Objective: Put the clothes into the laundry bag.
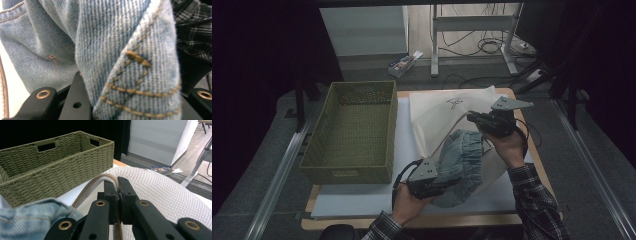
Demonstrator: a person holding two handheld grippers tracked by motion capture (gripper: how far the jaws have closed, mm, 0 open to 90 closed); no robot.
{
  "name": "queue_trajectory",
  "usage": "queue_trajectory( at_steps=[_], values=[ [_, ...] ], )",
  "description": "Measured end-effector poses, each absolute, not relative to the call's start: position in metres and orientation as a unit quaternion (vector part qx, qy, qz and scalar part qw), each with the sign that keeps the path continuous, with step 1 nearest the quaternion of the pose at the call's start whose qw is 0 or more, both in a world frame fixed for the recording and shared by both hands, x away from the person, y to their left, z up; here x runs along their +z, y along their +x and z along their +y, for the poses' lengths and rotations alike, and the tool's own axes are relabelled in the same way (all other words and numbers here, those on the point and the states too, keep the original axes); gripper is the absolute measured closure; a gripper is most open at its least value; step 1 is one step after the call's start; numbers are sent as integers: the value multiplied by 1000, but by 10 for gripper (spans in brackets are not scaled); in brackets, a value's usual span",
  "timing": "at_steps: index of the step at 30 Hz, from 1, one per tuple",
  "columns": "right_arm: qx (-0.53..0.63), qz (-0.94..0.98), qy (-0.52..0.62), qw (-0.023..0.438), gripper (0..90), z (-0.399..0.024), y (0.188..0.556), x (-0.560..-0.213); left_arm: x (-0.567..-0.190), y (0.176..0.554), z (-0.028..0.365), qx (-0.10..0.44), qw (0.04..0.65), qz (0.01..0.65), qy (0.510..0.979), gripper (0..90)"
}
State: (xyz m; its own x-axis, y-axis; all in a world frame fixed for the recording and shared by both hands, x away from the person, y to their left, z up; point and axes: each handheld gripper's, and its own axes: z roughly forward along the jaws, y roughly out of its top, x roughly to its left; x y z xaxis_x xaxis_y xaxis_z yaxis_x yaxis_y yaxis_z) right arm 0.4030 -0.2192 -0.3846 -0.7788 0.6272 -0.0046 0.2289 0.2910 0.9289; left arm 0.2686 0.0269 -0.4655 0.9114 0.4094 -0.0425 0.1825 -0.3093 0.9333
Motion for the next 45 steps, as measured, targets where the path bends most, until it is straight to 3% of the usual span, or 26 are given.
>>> queue_trajectory(
  at_steps=[15,25,45],
  values=[
    [525,786,267,188,848,-216,400,-383,-464,290,33,108,537,230,804,710],
    [531,783,264,188,848,-215,398,-380,-467,292,18,103,511,212,827,710],
    [531,784,259,190,848,-214,395,-378,-464,314,27,126,493,268,818,710]
  ],
)
